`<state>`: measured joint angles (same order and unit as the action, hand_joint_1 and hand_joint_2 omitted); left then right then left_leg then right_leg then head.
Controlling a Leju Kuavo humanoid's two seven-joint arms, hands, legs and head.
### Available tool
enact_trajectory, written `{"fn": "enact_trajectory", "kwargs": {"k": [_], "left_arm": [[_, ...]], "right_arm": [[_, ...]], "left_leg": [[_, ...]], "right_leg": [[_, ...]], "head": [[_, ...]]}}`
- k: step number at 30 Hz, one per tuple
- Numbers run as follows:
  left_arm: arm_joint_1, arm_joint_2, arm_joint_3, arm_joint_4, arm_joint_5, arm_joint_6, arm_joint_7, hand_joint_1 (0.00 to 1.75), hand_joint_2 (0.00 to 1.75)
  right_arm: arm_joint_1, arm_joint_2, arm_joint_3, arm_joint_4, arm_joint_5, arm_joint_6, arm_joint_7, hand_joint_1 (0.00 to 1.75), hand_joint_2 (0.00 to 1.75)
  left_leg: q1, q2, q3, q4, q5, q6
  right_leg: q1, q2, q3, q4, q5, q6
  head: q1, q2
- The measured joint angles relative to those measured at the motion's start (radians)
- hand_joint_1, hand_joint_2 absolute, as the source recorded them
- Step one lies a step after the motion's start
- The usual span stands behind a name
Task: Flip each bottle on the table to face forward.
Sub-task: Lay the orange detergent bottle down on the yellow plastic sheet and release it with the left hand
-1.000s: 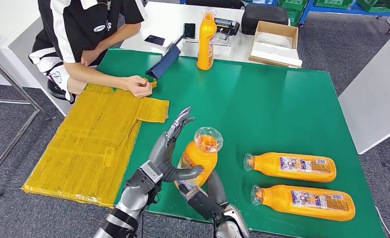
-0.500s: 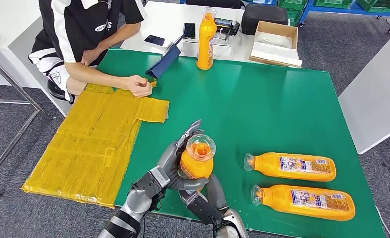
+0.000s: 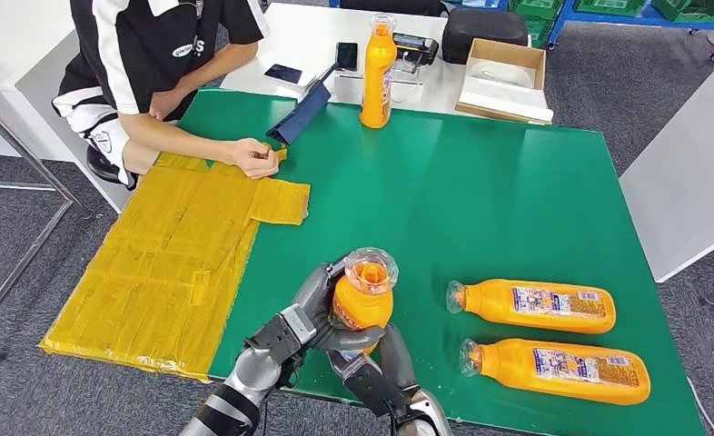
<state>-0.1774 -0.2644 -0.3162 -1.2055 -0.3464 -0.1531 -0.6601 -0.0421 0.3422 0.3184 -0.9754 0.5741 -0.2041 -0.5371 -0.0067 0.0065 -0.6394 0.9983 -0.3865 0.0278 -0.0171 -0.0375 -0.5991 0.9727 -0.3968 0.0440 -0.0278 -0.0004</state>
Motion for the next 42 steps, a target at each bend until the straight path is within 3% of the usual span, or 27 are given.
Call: {"fn": "enact_trajectory", "kwargs": {"k": [9,10,13,14,17,21,28,33,42], "left_arm": [[-0.001,0.000,0.019,-0.001,0.070,-0.041,0.012,1.75,1.75],[-0.001,0.000,0.023,-0.001,0.086,-0.054,0.016,1.75,1.75],[-0.002,0.000,0.042,-0.007,0.134,-0.084,0.027,1.75,1.75],[-0.002,0.000,0.048,-0.012,0.137,-0.080,0.032,1.75,1.75],[-0.002,0.002,0.069,-0.038,0.097,-0.031,0.070,1.75,1.75],[-0.038,0.019,0.088,-0.072,-0.097,0.116,0.133,1.75,1.75],[-0.285,0.089,0.112,-0.008,-0.637,0.433,0.328,1.75,1.75],[-0.411,0.123,0.118,0.123,-0.818,0.537,0.382,1.75,1.75],[-0.459,0.170,0.113,0.333,-1.099,0.712,0.459,1.75,1.75]], "right_arm": [[0.005,-0.002,0.000,-0.011,0.011,-0.020,0.000,1.71,1.75],[0.008,-0.003,0.001,-0.018,0.017,-0.029,0.000,1.40,1.75],[0.027,-0.009,0.005,-0.062,0.034,-0.055,-0.002,0.13,1.75],[0.036,-0.011,0.007,-0.087,0.037,-0.062,-0.004,0.00,1.75],[0.058,-0.019,0.018,-0.206,0.047,-0.080,-0.006,0.00,1.75],[0.090,-0.032,0.026,-0.404,0.028,-0.079,0.000,0.00,1.75],[0.093,-0.085,0.022,-0.682,0.057,-0.093,0.031,0.00,1.75],[0.071,-0.132,-0.008,-0.774,0.033,-0.102,0.044,0.00,1.75],[0.042,-0.187,-0.031,-0.824,0.017,-0.134,0.032,0.00,1.75]], "left_leg": [[0.000,0.000,0.000,0.000,0.000,0.000],[0.000,0.000,0.000,0.000,0.000,0.000],[0.000,0.000,0.000,0.000,0.000,0.000],[0.000,0.000,0.000,0.000,0.000,0.000],[0.000,0.000,0.000,0.000,0.000,0.000],[0.000,0.000,-0.001,0.000,0.001,0.000],[0.000,0.000,-0.002,0.000,0.004,-0.001],[0.000,0.000,-0.002,0.000,0.005,-0.001],[0.000,0.001,-0.003,0.000,0.004,-0.001]], "right_leg": [[0.000,0.000,0.000,0.000,0.000,0.000],[0.000,0.000,0.000,0.000,0.000,0.000],[0.000,0.000,0.000,0.000,0.000,0.000],[0.000,0.000,0.000,0.000,0.000,0.000],[0.000,0.000,-0.001,0.000,0.000,0.000],[0.000,0.000,-0.002,0.000,0.000,0.000],[0.000,0.000,-0.003,0.000,0.003,-0.001],[0.000,0.000,-0.002,0.000,0.004,-0.001],[0.000,0.000,-0.004,0.000,0.004,-0.001]], "head": [[0.000,0.000],[0.000,0.000],[0.000,0.000],[0.000,0.000],[0.000,0.000],[0.000,0.000],[0.000,0.000],[0.000,0.000],[0.000,0.000]]}}
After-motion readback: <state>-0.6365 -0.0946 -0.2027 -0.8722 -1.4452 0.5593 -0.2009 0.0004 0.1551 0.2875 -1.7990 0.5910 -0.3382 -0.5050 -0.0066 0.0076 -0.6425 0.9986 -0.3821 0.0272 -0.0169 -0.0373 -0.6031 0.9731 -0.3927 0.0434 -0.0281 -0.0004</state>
